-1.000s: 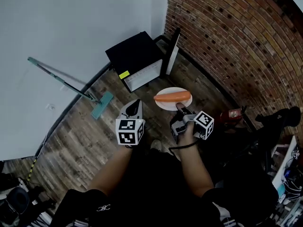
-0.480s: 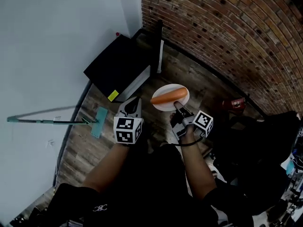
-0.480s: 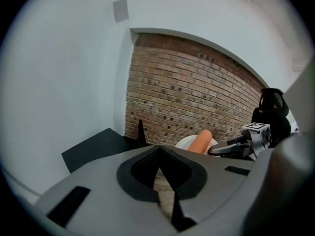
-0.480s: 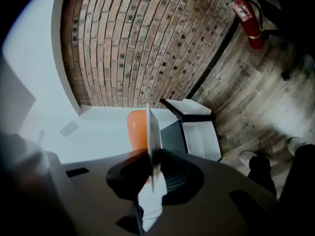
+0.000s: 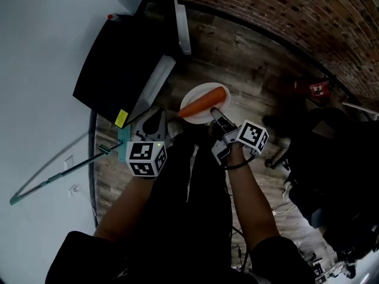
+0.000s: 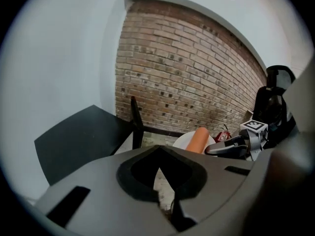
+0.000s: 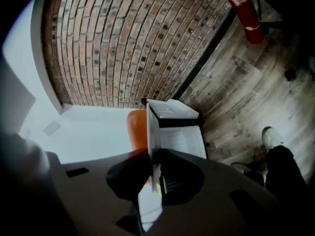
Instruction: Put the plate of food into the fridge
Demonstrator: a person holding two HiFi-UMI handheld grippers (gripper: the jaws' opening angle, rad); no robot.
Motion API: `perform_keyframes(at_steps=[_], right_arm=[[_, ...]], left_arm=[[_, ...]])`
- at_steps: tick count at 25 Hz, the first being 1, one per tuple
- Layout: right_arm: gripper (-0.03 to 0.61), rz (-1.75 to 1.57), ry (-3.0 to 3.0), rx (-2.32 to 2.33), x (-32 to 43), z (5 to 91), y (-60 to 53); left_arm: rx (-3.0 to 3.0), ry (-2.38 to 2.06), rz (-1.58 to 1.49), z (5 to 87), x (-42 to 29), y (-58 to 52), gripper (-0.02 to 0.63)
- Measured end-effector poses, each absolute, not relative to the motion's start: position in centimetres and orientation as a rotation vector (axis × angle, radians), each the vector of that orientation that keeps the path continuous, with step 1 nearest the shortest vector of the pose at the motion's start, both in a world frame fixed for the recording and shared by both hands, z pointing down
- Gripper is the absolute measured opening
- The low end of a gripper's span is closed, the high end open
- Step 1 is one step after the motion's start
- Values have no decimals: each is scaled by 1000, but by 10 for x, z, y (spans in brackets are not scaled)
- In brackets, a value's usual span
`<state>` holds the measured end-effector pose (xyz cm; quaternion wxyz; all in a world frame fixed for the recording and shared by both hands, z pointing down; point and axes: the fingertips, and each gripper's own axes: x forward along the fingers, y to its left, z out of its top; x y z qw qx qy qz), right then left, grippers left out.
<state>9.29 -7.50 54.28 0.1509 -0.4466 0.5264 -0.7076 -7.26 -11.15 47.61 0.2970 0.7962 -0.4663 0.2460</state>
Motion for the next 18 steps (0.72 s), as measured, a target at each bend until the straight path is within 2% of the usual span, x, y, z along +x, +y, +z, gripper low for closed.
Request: perform_keyframes(at_steps=[10, 18], right_arm=[[55, -2193, 1664, -1203, 45, 749, -100], [55, -2263, 1657, -1033, -31, 896, -150]], left_arm=[[1943, -1384, 613, 662, -83, -118, -5], [1990, -1523, 537, 763, -109, -150, -5]])
